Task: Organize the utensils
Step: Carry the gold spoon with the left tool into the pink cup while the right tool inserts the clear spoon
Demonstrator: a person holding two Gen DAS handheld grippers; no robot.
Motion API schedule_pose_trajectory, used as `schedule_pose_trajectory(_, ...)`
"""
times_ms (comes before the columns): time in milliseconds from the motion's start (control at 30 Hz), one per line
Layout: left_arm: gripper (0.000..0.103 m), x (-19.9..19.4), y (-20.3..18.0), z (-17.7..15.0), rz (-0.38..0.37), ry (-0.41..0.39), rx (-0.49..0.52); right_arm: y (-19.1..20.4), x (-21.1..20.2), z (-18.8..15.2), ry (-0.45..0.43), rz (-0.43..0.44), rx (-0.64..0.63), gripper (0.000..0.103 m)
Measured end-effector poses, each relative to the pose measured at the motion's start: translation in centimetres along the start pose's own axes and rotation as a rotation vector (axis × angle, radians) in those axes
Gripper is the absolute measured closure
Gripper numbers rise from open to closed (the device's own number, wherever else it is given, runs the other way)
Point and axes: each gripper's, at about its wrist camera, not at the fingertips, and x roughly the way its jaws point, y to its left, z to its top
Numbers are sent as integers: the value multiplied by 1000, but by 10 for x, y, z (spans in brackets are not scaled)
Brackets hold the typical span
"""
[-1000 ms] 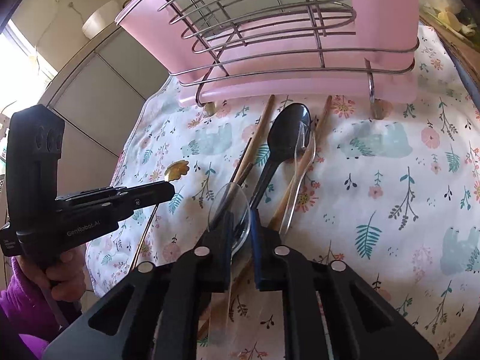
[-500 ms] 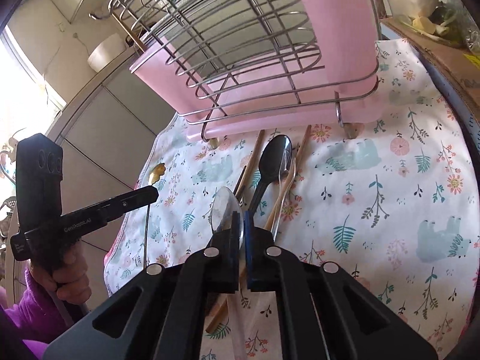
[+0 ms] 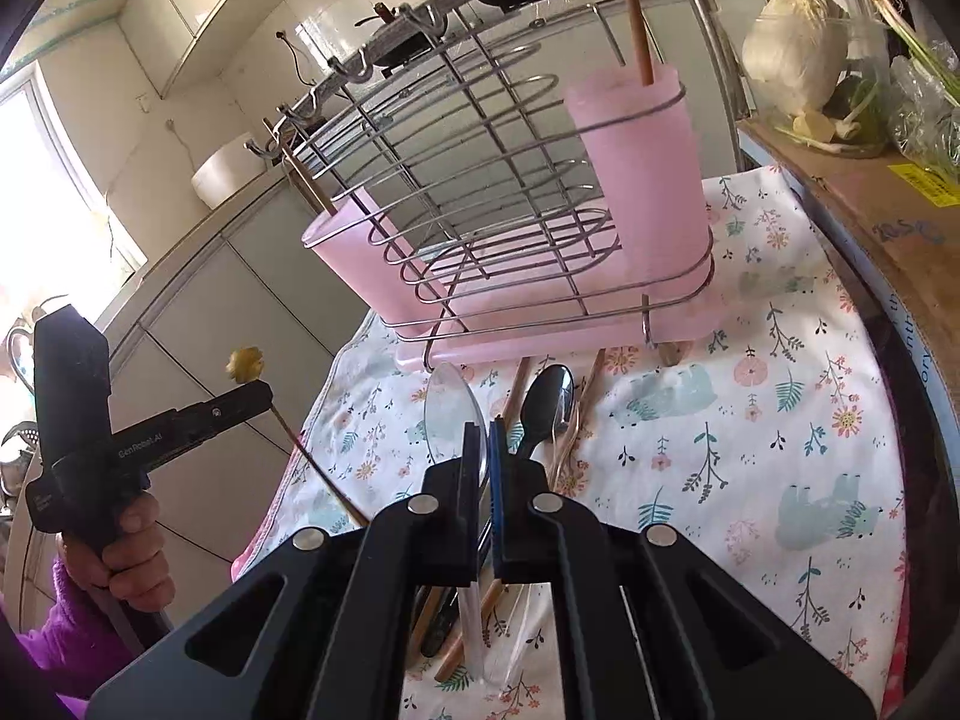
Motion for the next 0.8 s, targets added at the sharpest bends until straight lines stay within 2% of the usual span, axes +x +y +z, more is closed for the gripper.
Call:
schedule_pose_trajectory(267,102,-8,-4,5,6,-33,5,-1,-17,7,-58,7,6,100)
schedule_pose_trajectory(800,102,-26,-9,14,-7,-89,6,-6,-31,15,-114,10,33,100)
